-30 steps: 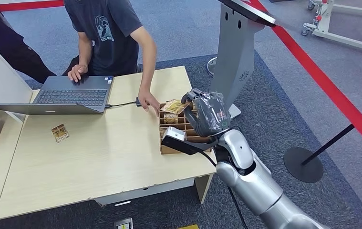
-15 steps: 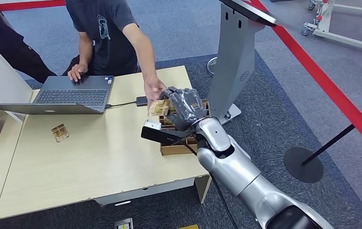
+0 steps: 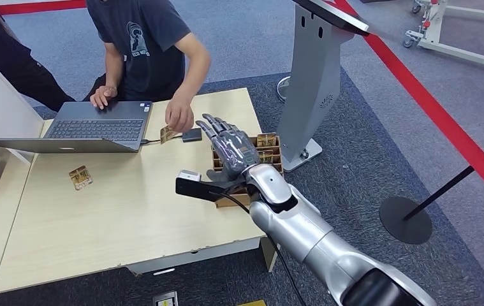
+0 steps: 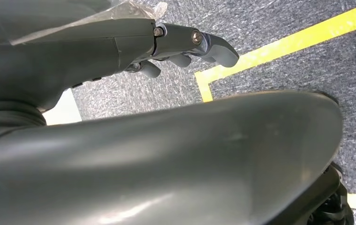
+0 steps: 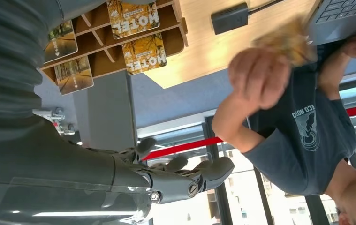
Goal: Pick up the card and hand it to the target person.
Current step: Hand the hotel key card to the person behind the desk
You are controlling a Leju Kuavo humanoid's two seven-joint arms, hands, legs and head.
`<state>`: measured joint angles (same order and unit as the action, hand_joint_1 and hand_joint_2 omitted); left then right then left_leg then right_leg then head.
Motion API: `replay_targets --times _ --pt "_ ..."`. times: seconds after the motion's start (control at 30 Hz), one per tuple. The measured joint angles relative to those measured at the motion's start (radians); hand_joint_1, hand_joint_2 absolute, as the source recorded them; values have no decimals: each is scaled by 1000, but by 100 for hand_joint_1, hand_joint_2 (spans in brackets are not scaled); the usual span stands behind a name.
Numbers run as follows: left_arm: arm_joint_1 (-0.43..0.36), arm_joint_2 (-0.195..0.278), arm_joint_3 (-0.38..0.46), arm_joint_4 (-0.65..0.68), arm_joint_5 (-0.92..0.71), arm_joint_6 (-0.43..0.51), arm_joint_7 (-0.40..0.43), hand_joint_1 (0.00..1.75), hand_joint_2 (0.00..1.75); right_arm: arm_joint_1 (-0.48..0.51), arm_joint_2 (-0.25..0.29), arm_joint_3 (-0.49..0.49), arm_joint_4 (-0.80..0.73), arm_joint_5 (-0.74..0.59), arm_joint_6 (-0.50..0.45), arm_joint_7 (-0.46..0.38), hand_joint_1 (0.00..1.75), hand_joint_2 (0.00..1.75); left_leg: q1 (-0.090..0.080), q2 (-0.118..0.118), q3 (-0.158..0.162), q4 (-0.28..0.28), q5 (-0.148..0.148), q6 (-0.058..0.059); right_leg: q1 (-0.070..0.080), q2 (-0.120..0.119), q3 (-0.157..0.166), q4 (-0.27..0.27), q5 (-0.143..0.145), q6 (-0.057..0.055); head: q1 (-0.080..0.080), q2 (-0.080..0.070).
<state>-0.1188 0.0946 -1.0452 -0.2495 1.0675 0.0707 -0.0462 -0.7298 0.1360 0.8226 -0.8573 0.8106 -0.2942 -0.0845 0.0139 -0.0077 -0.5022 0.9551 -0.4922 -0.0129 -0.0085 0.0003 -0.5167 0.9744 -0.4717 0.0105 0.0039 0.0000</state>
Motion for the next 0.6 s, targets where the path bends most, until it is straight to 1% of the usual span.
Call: replay_targets --times 0.13,0.3,0.4,0.5,0.6 --pt "1 0 0 0 13 5 0 0 0 9 -17 -1 -10 -11 -19 23 0 175 0 0 0 0 0 0 0 0 0 0 0 0 0 0" --pt "4 0 0 0 24 8 -1 0 0 59 -67 -23 -95 -52 -38 48 0 175 0 0 0 0 0 0 0 0 0 0 0 0 0 0" --pt "5 0 1 0 34 9 -4 0 0 116 -107 -54 -198 -166 -30 38 0 175 0 0 0 0 0 0 0 0 -1 -1 0 0 0 0" --pt "9 0 2 0 44 10 -4 0 0 182 -151 -95 -329 -299 3 14 0 175 0 1 0 0 0 0 0 0 -1 -1 0 0 0 0" --pt "10 0 4 1 54 11 -5 0 0 244 -194 -135 -452 -399 35 -4 0 175 0 1 0 0 0 0 0 0 -1 -1 0 0 0 0"
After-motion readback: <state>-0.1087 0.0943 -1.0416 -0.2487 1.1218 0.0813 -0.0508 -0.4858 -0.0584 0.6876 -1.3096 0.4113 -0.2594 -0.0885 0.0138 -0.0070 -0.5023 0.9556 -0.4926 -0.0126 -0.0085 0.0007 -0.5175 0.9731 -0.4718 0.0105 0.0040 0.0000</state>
